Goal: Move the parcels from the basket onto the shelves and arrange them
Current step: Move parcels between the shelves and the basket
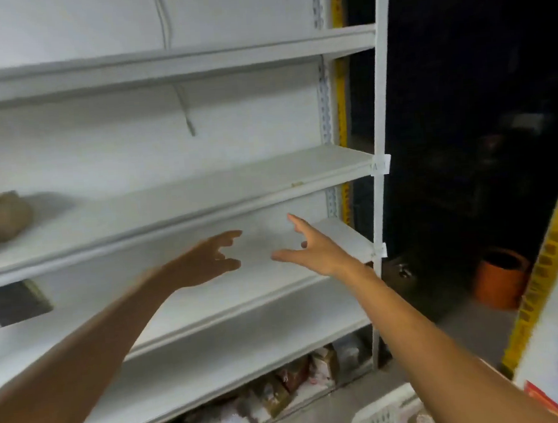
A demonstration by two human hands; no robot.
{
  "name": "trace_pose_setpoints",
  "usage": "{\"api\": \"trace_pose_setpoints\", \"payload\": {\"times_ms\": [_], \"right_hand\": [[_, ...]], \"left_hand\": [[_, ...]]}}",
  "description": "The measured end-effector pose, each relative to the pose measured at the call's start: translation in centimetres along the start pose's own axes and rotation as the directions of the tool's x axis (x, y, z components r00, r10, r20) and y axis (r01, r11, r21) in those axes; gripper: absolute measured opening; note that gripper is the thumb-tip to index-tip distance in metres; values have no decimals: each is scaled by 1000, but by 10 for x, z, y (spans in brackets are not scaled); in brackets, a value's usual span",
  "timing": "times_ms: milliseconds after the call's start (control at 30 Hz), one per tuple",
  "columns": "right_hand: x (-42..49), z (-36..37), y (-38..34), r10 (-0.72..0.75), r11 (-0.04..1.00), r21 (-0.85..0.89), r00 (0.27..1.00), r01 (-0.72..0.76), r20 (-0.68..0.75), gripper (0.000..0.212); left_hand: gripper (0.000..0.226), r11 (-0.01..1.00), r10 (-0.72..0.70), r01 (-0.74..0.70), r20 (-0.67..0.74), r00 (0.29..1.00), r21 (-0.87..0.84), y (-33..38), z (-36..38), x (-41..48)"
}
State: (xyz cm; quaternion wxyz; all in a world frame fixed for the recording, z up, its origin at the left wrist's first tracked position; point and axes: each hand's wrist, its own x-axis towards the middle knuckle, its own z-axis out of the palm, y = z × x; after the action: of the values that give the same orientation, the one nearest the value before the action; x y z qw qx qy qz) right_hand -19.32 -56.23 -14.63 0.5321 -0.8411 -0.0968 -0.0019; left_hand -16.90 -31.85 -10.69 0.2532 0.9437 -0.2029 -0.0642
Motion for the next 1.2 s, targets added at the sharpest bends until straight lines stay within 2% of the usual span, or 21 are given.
{"api": "trace_pose_setpoints", "payload": {"times_ms": [200, 400, 533, 800, 1200], "right_hand": [[56, 87, -74, -169, 973, -125, 967, 194, 188, 94], [106, 171, -150, -268, 951, -64, 906, 304, 327, 91], [134, 216, -198, -349, 915, -84, 878, 395, 329, 88], [184, 288, -236, -350, 866, -200, 841, 458, 412, 81], [280, 394, -269, -409, 837, -147, 782, 527, 471, 75]], "left_hand": [[63, 988, -144, 154, -209, 967, 32, -70, -76, -73], [64, 956, -238, 283, -354, 905, 82, -142, -156, -131], [61, 932, -295, 355, -417, 859, 71, -188, -203, -148], [59, 910, -251, 388, -547, 798, 148, -264, -231, -174], [58, 822, -378, 550, -582, 720, 146, -351, -283, -197]]}}
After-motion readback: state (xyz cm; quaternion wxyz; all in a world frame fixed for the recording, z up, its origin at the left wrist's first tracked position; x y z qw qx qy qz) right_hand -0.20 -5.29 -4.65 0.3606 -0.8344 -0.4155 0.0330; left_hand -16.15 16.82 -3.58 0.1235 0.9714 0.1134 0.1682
